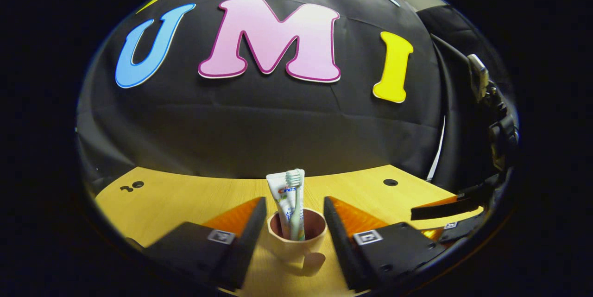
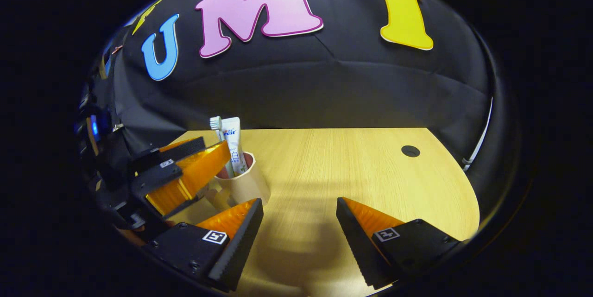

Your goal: Put the toothbrush and toothpaste on the desktop into the cup, then pick up the cup and place it on the coaster on the desktop.

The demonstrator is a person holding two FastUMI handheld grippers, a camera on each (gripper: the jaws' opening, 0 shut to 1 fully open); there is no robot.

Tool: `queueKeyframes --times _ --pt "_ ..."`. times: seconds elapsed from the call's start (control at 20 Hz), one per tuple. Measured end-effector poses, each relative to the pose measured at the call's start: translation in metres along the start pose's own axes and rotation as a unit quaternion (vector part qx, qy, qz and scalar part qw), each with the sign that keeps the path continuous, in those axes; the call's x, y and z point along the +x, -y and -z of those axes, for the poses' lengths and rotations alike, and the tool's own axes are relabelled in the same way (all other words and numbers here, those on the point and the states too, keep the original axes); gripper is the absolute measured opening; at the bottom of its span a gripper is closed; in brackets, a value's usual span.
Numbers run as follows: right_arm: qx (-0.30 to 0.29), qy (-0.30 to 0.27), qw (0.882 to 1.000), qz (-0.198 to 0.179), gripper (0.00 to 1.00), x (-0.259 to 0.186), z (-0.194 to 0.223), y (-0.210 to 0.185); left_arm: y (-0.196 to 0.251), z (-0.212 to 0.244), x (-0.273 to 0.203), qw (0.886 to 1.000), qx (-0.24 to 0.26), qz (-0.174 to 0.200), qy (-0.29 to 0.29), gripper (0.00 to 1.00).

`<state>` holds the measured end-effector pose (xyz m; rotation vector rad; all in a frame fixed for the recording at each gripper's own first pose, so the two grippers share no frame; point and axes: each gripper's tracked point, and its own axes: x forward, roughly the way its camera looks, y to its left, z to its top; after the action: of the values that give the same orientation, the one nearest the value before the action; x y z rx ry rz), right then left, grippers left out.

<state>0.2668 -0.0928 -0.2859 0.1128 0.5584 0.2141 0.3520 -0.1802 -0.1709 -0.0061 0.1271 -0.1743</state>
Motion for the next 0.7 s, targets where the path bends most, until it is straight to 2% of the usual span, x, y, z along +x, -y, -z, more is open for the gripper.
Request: queueKeyframes --times 0.05,0.1,0.35,0.4,0.45,0.5,0.7 --pt "0.006 -0.005 1.0 -0.003 0.98 0.001 -0.004 -0.002 -0.001 -0.002 -0.01 1.0 -0.004 0.002 -0.003 0.96" --pt "0.014 -0.01 1.0 -0.009 0.98 0.004 -0.011 -0.006 -0.006 -0.003 -0.028 1.0 -0.01 0.002 -0.011 1.0" --pt "0.014 -0.041 0.999 -0.022 0.98 0.013 -0.034 -0.021 -0.046 0.005 -0.099 0.997 -0.023 -0.06 -0.036 0.98" --pt "0.011 -0.049 0.998 -0.024 0.98 0.015 -0.037 -0.025 -0.052 0.008 -0.113 0.996 -0.026 -0.069 -0.044 1.0" --pt "0.006 -0.065 0.997 -0.029 1.0 0.018 -0.037 -0.032 -0.059 0.013 -0.13 0.995 -0.031 -0.08 -0.054 1.0" --pt "0.005 -0.08 0.996 -0.033 0.97 0.02 -0.036 -0.037 -0.062 0.018 -0.142 0.994 -0.033 -0.082 -0.06 1.0" --pt "0.007 -0.12 0.992 -0.048 0.97 0.023 -0.039 -0.063 -0.076 0.023 -0.173 0.994 -0.028 -0.077 -0.075 1.0"
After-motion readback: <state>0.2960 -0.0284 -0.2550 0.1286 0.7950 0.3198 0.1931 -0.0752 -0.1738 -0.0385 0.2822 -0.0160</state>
